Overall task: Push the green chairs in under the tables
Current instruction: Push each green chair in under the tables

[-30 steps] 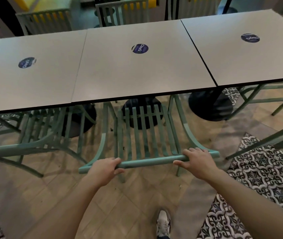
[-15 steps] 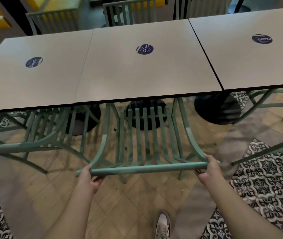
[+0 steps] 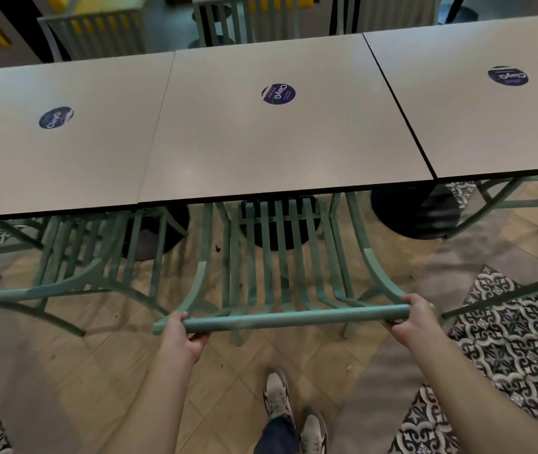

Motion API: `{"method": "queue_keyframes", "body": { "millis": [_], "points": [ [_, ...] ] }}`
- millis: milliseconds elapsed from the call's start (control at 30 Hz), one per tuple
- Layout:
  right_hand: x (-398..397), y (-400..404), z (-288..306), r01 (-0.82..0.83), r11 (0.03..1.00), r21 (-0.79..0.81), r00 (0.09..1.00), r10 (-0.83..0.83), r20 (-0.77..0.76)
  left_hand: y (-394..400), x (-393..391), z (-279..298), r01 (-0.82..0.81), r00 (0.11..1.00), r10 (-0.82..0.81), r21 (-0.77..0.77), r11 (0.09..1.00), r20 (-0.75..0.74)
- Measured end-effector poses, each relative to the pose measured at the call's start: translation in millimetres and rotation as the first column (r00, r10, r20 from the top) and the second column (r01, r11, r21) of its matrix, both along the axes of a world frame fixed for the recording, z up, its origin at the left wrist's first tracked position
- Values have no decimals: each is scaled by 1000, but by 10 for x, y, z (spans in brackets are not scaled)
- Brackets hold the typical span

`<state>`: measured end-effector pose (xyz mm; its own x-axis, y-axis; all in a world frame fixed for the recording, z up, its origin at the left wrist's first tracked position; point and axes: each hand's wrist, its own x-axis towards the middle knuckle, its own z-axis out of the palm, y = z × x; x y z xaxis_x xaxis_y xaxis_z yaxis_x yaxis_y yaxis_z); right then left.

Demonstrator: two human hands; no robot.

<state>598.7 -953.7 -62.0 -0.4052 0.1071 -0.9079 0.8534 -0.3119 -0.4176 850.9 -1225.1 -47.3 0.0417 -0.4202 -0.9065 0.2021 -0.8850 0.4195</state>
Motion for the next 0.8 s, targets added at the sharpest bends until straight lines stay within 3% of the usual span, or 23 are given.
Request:
{"method": "queue_keyframes", "body": {
  "millis": [233, 800],
  "points": [
    [-336, -225, 90, -28, 1000, 15, 1000, 28, -7, -290, -337, 9, 31, 998, -31, -4, 1000, -63],
    [-601, -511, 179, -14, 1000, 19, 999, 14, -32, -581, -543, -132, 41, 999, -41, 13, 999, -33]
  ]
}}
